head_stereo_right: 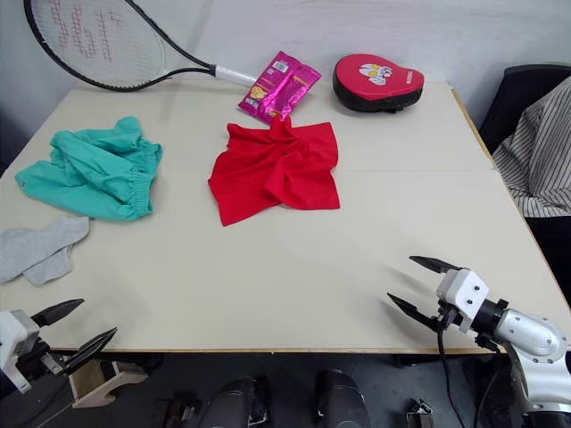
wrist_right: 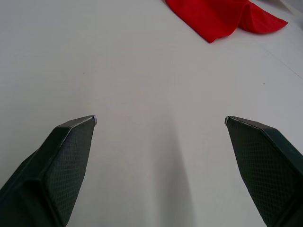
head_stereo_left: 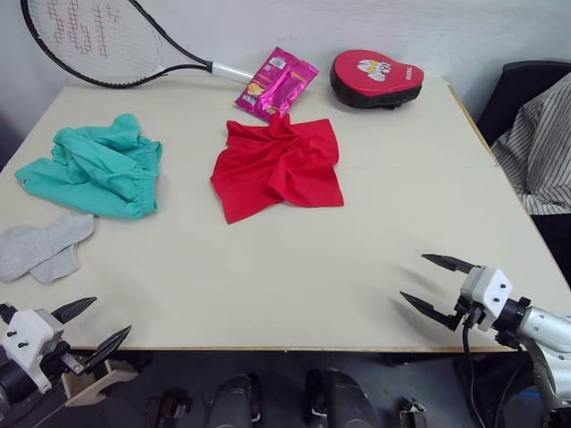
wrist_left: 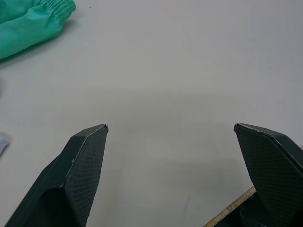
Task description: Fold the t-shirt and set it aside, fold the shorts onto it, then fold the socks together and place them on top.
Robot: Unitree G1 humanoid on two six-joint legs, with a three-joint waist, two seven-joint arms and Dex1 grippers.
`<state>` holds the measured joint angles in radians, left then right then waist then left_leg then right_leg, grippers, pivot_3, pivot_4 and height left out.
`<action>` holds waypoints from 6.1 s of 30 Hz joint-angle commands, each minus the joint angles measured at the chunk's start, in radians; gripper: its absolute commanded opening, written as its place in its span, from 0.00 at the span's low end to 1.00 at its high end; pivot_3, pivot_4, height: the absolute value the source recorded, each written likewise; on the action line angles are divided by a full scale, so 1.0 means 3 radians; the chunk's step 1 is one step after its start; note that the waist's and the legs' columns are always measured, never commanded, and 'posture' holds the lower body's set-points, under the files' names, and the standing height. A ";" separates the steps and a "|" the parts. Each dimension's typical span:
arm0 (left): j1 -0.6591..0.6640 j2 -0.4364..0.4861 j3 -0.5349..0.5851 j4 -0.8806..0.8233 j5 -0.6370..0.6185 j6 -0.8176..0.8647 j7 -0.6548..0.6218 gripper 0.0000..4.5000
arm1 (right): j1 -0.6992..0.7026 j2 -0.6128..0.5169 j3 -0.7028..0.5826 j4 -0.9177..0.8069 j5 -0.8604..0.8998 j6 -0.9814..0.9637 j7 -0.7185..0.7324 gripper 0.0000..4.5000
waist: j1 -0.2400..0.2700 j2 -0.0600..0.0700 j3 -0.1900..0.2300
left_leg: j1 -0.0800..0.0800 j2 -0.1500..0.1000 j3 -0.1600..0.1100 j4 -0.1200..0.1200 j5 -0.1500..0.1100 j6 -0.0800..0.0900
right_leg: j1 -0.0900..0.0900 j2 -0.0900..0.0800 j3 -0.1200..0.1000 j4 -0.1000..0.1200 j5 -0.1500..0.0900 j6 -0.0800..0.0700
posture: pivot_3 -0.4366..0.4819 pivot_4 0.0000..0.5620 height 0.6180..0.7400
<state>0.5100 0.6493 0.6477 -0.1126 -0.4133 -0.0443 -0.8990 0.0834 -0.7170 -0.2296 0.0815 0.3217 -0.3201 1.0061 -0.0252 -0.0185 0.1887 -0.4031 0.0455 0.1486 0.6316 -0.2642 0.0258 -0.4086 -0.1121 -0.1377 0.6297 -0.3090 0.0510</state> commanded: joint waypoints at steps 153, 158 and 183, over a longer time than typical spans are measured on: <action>-0.0748 0.1657 -0.0856 -0.1032 -0.0266 0.1610 -0.0702 0.01 | -0.0049 -0.1121 0.0236 -0.0064 -0.0208 0.0148 0.0608 0.00 | -0.0008 -0.0014 0.0034 | 0.0042 0.0016 0.0101 0.0047 -0.0023 -0.0021 | -0.0027 -0.0005 0.0047 0.0080 -0.0012 -0.0007 | 0.48 0.27 1.00; -0.1028 0.1584 -0.1026 -0.0832 -0.0176 0.1516 -0.0732 0.01 | 0.0230 -0.1094 0.0097 -0.0210 -0.0114 0.0271 0.0672 0.00 | -0.0003 -0.0013 0.0034 | 0.0044 0.0017 0.0097 0.0049 -0.0028 -0.0014 | -0.0021 -0.0005 0.0043 0.0076 -0.0012 -0.0007 | 0.48 0.27 1.00; -0.2992 0.1323 -0.2374 0.0664 0.0171 0.1708 -0.1501 0.01 | -0.0018 -0.1125 0.0156 -0.0347 0.0446 0.2230 0.1005 0.00 | 0.0000 -0.0012 0.0034 | 0.0033 0.0017 0.0089 0.0057 -0.0035 0.0011 | -0.0013 -0.0005 0.0028 0.0057 -0.0010 0.0001 | 0.48 0.27 1.00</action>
<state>-0.3662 1.0488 -0.0664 0.0584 -0.3767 0.4763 -1.3460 0.0938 -1.0612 -0.1765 -0.0307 0.4367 0.3209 1.3039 -0.0252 -0.0220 0.1989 -0.3931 0.0505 0.1755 0.6488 -0.2751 0.0300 -0.4126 -0.1136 -0.1293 0.6469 -0.3119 0.0514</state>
